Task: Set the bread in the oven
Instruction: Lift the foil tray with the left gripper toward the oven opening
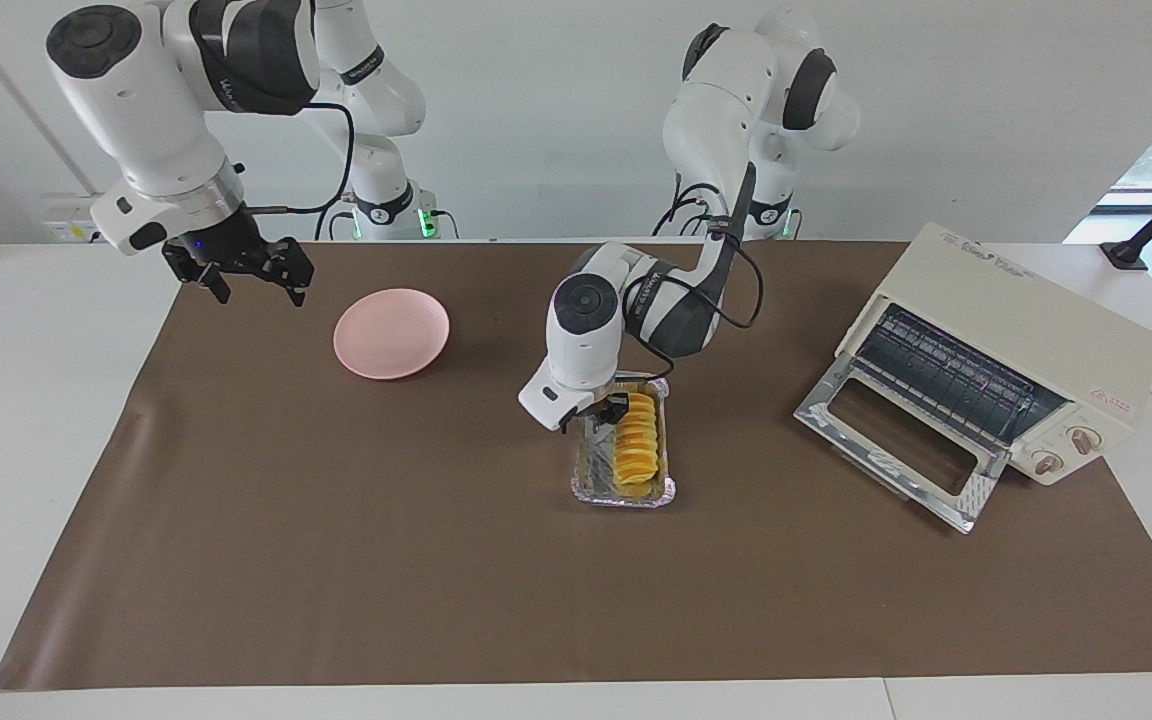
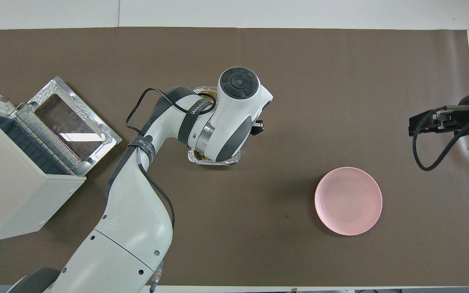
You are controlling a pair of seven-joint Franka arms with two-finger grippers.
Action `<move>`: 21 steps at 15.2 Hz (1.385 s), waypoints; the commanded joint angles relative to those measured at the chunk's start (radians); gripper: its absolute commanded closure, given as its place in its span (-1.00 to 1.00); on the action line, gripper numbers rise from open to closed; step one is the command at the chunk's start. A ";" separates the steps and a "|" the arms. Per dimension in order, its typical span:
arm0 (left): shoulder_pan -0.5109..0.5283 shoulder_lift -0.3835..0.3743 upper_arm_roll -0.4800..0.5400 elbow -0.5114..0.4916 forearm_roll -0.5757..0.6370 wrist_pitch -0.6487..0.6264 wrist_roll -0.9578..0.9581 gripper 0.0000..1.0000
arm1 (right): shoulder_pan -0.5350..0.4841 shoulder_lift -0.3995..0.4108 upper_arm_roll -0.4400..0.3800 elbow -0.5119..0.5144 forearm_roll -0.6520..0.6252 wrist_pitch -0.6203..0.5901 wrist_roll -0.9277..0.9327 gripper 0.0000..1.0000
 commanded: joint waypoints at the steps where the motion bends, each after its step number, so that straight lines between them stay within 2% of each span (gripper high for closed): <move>1: -0.009 -0.011 0.014 -0.036 -0.028 0.019 -0.024 1.00 | -0.010 -0.020 0.008 -0.019 -0.009 -0.008 -0.019 -1.00; 4: -0.009 -0.011 0.017 -0.036 -0.028 0.012 -0.053 1.00 | -0.010 -0.020 0.009 -0.018 -0.009 -0.008 -0.019 -1.00; 8: -0.002 -0.019 0.031 -0.005 -0.025 -0.069 -0.095 1.00 | -0.010 -0.020 0.008 -0.018 -0.009 -0.008 -0.019 -1.00; 14: -0.003 -0.039 0.188 0.099 -0.028 -0.260 -0.156 1.00 | -0.010 -0.020 0.008 -0.018 -0.009 -0.008 -0.019 -1.00; 18: 0.003 -0.040 0.336 0.106 -0.028 -0.310 -0.156 1.00 | -0.010 -0.020 0.008 -0.018 -0.009 -0.008 -0.019 -1.00; 21: 0.026 -0.039 0.390 0.106 -0.025 -0.329 -0.162 1.00 | -0.010 -0.020 0.008 -0.019 -0.009 -0.008 -0.019 -1.00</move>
